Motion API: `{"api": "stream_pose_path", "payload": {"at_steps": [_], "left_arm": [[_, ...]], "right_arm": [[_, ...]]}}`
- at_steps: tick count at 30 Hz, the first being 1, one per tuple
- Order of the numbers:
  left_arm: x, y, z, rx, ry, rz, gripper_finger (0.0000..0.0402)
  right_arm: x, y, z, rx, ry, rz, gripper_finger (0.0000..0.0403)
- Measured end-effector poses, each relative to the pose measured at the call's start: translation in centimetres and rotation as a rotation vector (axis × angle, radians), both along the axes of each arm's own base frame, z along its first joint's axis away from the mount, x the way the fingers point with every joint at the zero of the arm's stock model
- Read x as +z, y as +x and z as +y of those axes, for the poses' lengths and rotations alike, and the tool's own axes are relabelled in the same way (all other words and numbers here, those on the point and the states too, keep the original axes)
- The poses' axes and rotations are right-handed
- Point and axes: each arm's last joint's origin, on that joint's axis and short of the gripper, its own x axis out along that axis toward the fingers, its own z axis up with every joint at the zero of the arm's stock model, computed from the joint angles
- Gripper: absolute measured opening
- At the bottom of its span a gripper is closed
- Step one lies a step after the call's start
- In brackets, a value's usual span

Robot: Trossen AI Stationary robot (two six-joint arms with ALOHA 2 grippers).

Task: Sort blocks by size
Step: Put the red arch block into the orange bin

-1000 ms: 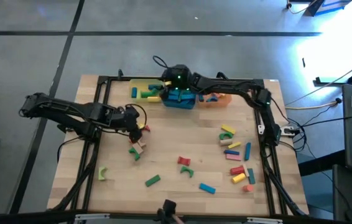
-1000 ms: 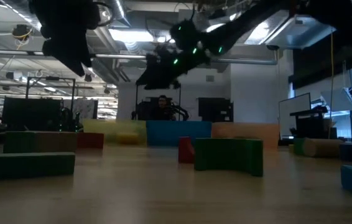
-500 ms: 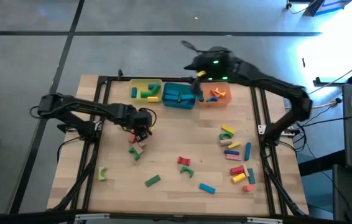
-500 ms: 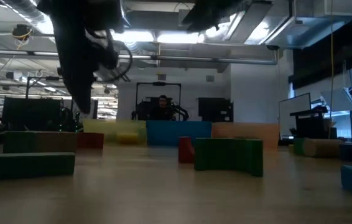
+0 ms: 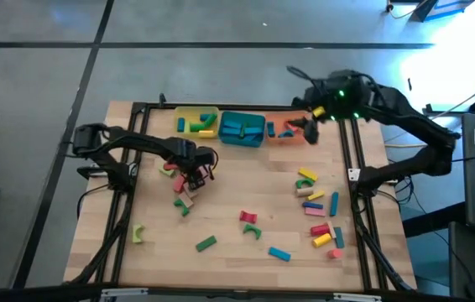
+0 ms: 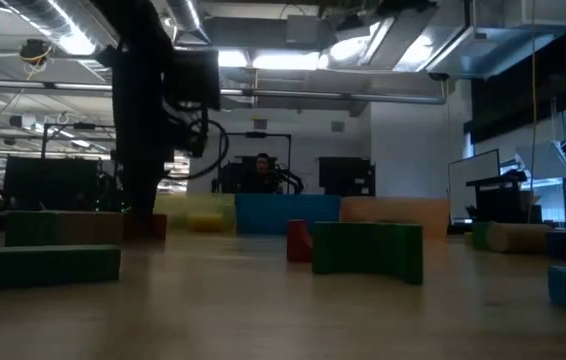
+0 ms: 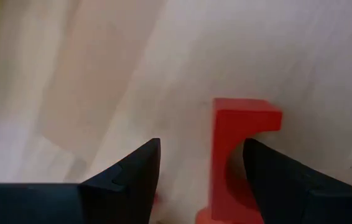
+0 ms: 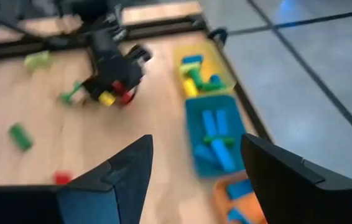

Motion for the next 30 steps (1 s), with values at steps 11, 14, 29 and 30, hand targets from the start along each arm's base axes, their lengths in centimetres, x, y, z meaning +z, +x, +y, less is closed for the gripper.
{"api": "stream_pose_path", "payload": {"at_steps": [11,14,29,30], "left_arm": [[-1.4,1.2,0.6,-0.027,-0.067,-0.039,0.0071],[-0.6,2.2,0.8,-0.028,-0.050,-0.118,0.0024],[7.1,9.4,3.7,-0.145,0.000,-0.897,0.0024],[7.6,9.7,4.1,-0.150,0.026,-0.959,0.0024]], "right_arm": [[-0.9,-2.4,6.2,-0.008,0.033,0.198,0.0243],[-1.5,-3.2,7.5,-0.063,0.032,0.270,0.0243],[-10.9,-3.2,12.9,-0.092,0.028,0.561,0.0243],[-11.7,-3.3,13.0,-0.099,0.024,0.583,0.0243]]}}
